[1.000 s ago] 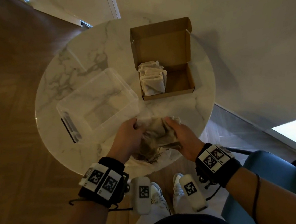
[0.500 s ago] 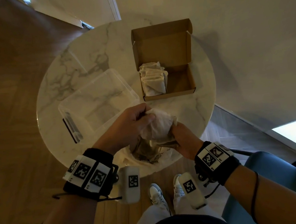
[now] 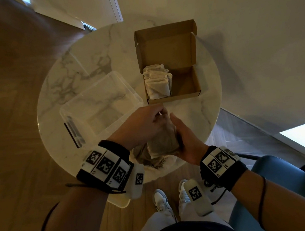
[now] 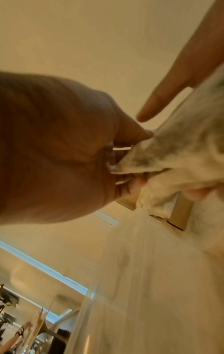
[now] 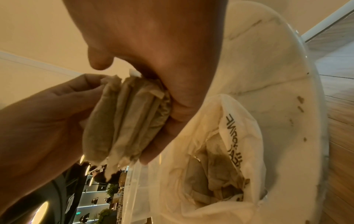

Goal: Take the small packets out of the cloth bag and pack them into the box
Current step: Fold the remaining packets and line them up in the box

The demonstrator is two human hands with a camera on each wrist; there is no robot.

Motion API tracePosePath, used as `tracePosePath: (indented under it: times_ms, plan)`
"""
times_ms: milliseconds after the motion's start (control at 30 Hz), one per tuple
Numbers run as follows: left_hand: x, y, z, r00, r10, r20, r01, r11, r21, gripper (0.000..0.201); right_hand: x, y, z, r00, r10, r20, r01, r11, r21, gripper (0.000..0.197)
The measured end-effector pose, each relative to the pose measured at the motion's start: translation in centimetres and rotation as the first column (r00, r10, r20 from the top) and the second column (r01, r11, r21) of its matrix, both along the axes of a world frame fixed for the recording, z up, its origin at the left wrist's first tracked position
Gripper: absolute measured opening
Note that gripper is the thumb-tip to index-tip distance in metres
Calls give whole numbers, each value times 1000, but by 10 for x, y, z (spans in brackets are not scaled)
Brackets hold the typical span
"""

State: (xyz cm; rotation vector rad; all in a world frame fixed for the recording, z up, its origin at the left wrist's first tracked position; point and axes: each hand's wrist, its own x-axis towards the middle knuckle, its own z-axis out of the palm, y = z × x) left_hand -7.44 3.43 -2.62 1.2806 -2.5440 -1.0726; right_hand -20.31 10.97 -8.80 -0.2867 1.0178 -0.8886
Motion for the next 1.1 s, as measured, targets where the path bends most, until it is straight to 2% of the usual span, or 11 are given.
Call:
tracePosePath:
  times_ms: [133, 267, 400, 500, 567, 633, 767, 833, 933, 1033, 1100]
  plan:
    - [6, 3, -15, 985, 85, -152, -103, 988, -116, 20, 0, -1, 1, 999, 38, 34, -35, 996, -78, 34]
    - [16, 7, -27, 977, 178, -115, -188, 979, -78, 26, 1, -5, 0, 996, 17, 85, -8, 994, -106, 52]
    - [10, 10, -36, 966, 234, -109, -241, 969, -59, 13, 4, -5, -2, 994, 32, 104, -20, 994, -111, 34]
    - [11, 8, -34, 914, 368, -172, -353, 929, 113, 17, 3, -5, -5, 999, 33, 14, -31, 993, -116, 37]
    - [17, 3, -34, 849, 499, -174, -448, 854, 265, 26, -1, -6, -7, 997, 26, -67, -34, 992, -123, 37]
    - [23, -1, -38, 821, 568, -58, -526, 791, 311, 27, -6, -6, -9, 993, -26, -116, 13, 994, -113, 28]
    - [23, 10, -56, 855, 421, 302, -511, 778, 364, 19, -16, -4, -18, 973, -109, -202, 93, 992, -83, 7]
    - [14, 19, -64, 858, 340, 385, -481, 795, 370, 17, -18, -4, -22, 961, -132, -242, 118, 991, -70, 10]
    - [5, 29, -81, 844, 254, 473, -382, 903, 197, 23, -20, -2, -25, 954, -69, -291, 55, 997, -55, 10]
    - [6, 28, -104, 813, 237, 532, -394, 896, 204, 23, -19, 2, -32, 916, -14, -400, -4, 999, -45, 11]
    - [8, 28, -115, 781, 226, 583, -393, 902, 178, 25, -18, 4, -35, 915, -1, -404, -20, 999, -48, 20]
